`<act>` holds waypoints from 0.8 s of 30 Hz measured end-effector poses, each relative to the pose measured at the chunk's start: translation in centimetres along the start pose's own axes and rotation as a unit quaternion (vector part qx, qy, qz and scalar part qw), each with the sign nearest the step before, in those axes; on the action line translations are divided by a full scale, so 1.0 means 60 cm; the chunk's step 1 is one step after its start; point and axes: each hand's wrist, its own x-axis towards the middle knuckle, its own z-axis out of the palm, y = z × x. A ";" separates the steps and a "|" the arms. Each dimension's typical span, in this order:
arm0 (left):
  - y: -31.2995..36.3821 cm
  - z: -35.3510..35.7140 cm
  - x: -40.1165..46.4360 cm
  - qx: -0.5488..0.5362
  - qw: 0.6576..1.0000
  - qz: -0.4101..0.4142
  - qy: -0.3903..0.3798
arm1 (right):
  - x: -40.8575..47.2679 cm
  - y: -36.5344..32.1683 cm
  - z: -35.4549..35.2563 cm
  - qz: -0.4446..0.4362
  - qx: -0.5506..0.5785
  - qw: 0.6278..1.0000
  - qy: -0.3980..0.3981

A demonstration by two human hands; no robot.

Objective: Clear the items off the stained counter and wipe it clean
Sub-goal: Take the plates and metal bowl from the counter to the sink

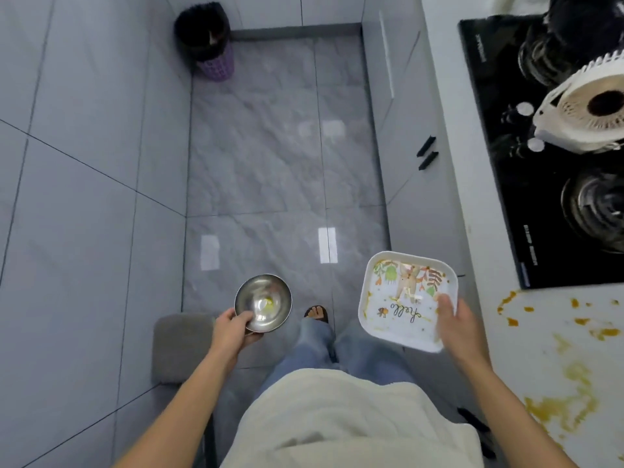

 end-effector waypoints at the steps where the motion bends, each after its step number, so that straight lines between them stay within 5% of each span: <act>1: 0.026 0.010 0.011 -0.004 1.000 0.006 -0.004 | 0.009 -0.012 0.003 0.004 0.000 1.000 -0.003; 13: 0.329 0.135 0.154 -0.028 0.998 0.045 -0.013 | 0.204 -0.204 0.032 0.027 0.000 1.000 0.009; 24: 0.448 0.103 0.246 -0.065 0.995 -0.026 0.074 | 0.428 -0.541 0.151 -0.047 0.003 0.997 -0.066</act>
